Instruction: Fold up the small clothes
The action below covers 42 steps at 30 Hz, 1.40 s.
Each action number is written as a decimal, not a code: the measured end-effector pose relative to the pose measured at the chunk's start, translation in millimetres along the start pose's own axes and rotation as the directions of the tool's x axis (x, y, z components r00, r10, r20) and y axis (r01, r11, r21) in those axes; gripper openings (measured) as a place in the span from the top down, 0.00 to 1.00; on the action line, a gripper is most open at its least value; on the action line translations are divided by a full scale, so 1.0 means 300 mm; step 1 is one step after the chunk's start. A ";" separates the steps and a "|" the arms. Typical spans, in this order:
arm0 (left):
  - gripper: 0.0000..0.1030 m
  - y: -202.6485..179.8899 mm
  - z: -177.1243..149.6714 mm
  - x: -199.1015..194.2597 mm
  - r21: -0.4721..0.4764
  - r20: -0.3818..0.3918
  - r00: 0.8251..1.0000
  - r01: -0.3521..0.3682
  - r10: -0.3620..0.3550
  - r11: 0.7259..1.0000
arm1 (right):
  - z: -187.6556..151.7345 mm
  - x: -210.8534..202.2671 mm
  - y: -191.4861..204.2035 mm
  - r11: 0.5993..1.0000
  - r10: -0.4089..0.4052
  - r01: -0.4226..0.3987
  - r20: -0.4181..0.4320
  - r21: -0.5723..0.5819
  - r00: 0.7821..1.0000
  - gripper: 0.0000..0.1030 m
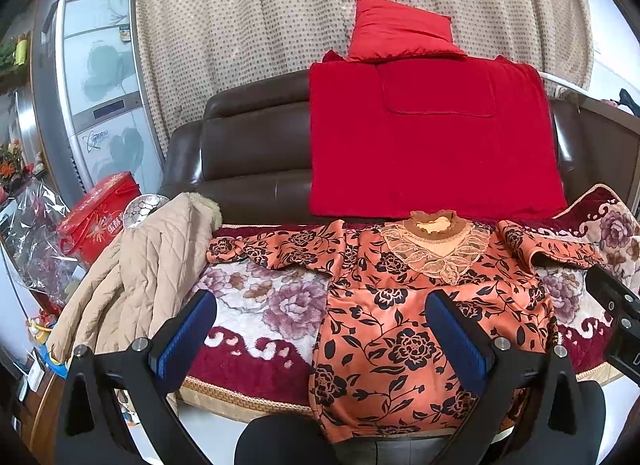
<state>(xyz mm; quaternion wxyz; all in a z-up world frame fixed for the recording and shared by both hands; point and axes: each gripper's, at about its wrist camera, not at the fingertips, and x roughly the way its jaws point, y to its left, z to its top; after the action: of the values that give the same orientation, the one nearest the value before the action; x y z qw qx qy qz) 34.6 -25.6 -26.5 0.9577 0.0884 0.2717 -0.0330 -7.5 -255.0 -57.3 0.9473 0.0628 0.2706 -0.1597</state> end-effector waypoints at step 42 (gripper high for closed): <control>0.00 0.037 -0.005 0.051 -0.023 -0.030 0.999 -0.024 0.023 0.999 | -0.021 0.068 0.078 0.996 -0.002 -0.002 -0.054 -0.085 0.999 0.00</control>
<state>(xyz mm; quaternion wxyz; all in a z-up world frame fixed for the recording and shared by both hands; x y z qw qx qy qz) 48.1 -14.6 -34.0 0.9549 0.0808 0.2853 -0.0173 13.5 -237.2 -72.7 0.9413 0.0270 0.3029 -0.1463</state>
